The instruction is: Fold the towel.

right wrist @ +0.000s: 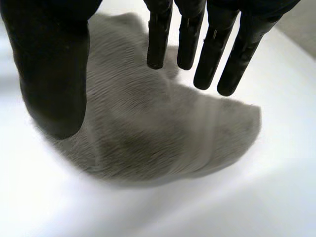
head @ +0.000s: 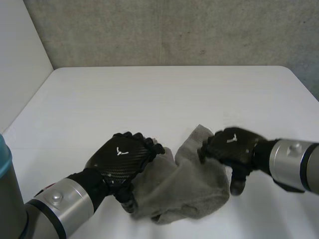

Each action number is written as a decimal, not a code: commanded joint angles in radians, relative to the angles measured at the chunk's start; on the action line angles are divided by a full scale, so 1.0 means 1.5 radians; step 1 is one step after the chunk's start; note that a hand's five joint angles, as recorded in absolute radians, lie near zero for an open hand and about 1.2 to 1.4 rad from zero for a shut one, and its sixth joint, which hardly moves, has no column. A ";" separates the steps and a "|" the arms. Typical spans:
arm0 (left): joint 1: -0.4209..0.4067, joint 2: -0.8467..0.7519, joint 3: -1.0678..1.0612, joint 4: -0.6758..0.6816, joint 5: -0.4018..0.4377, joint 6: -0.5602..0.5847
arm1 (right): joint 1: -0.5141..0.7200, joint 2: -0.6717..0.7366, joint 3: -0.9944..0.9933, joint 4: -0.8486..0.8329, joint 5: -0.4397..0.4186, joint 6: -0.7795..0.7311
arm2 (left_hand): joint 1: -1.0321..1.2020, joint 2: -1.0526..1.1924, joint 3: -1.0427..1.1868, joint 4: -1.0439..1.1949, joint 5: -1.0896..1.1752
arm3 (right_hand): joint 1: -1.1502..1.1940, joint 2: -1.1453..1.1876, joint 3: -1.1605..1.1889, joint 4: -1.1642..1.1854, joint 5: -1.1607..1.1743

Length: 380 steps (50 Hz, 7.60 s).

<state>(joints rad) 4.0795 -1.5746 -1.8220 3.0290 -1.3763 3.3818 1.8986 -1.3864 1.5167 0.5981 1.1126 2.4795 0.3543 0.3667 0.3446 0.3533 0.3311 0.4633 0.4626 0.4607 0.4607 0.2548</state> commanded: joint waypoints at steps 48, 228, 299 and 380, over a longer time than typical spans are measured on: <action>0.092 -0.318 0.212 0.005 -0.015 0.022 | 0.055 0.477 -0.418 -0.165 0.073 0.038 | 0.695 0.686 0.701 0.695 0.594 | 0.621 0.622 0.623 0.623 0.644; 0.150 -0.213 -0.042 0.325 -0.099 0.122 | -0.178 0.132 0.135 -0.512 0.106 0.144 | 0.121 0.113 0.128 0.122 0.021 | 0.622 0.622 0.624 0.624 0.645; 0.228 -0.187 0.312 0.045 -0.061 0.053 | -0.179 -0.065 0.031 -0.396 0.109 0.171 | 0.695 0.686 0.701 0.695 0.594 | 0.622 0.622 0.624 0.624 0.645; 0.334 -0.208 -0.005 0.508 0.207 -0.229 | -0.160 0.084 0.130 -0.630 0.056 0.090 | 0.695 0.686 0.701 0.695 0.594 | 0.622 0.622 0.624 0.624 0.645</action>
<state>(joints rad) 4.5807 -1.9543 -1.7508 3.7977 -1.0927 2.9672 1.6763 -1.1334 1.6584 -0.3881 1.1824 2.6421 1.4457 1.4957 1.5454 1.5144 1.4841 1.3216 1.3134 1.3332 1.3445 1.1550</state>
